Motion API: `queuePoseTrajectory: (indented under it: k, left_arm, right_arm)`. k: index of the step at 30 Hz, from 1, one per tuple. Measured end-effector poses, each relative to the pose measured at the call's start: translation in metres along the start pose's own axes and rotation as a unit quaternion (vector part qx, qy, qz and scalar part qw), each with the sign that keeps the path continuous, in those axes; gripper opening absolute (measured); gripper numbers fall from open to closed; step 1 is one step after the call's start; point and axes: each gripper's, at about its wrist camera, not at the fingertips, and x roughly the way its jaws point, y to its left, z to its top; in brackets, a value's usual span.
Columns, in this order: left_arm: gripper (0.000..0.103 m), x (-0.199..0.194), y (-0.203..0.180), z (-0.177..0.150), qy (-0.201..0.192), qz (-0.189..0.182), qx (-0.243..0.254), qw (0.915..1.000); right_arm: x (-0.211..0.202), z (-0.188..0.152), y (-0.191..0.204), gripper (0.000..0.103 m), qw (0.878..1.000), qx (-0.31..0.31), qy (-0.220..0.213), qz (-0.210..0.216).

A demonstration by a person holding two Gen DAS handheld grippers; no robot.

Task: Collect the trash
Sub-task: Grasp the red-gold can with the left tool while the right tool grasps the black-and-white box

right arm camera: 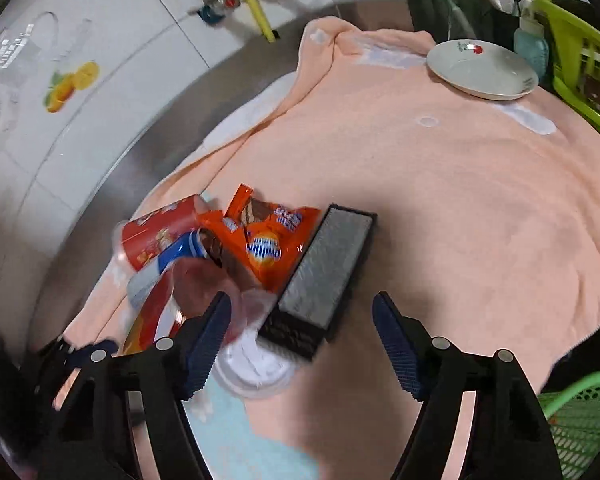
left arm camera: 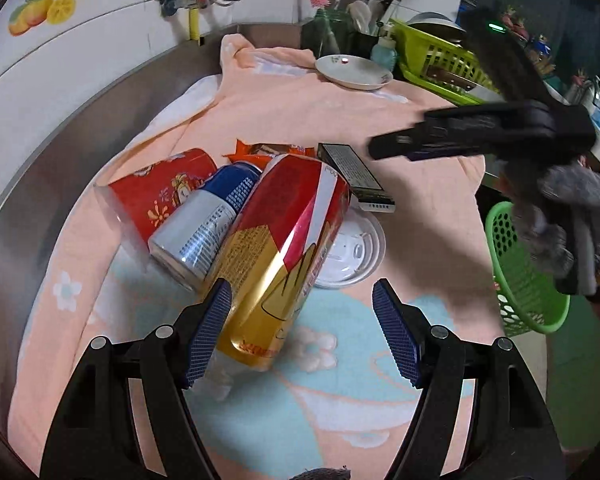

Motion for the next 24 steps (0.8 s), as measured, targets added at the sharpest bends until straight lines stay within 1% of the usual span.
queuePoseTrajectory:
  k: [2,4,5,8,10,14,17,24]
  left_arm:
    - [0.072,0.001,0.002,0.001,0.0,-0.006,0.001,1.0]
    - [0.072,0.003,0.003,0.003,0.002,-0.008,0.003,1.0]
    - [0.072,0.003,0.002,0.003,0.001,-0.008,0.007,0.9999]
    - [0.072,0.006,0.0,0.005,0.002,-0.006,0.016,0.9999]
    - [0.072,0.008,-0.001,0.008,0.004,0.0,0.026,0.9997]
    - [0.074,0.016,-0.001,0.013,0.015,0.004,0.04,0.9991]
    - [0.078,0.02,-0.001,0.015,0.018,0.009,0.051,0.9985]
    - [0.078,0.035,0.008,0.02,0.04,0.013,0.056,0.9976]
  right_arm:
    - [0.011,0.004,0.002,0.071,1.0,0.013,0.011,-0.01]
    - [0.022,0.007,0.003,0.07,0.999,0.016,0.023,-0.042]
    - [0.027,0.008,0.003,0.069,0.998,0.019,0.028,-0.051]
    - [0.036,0.007,-0.001,0.065,0.998,0.029,0.041,-0.042]
    - [0.041,0.007,-0.002,0.064,0.997,0.033,0.047,-0.045]
    - [0.046,0.002,-0.005,0.056,0.997,0.035,0.057,-0.047]
    - [0.047,0.0,-0.006,0.055,0.997,0.03,0.059,-0.05]
    - [0.04,-0.007,-0.01,0.053,0.997,0.013,0.057,-0.046]
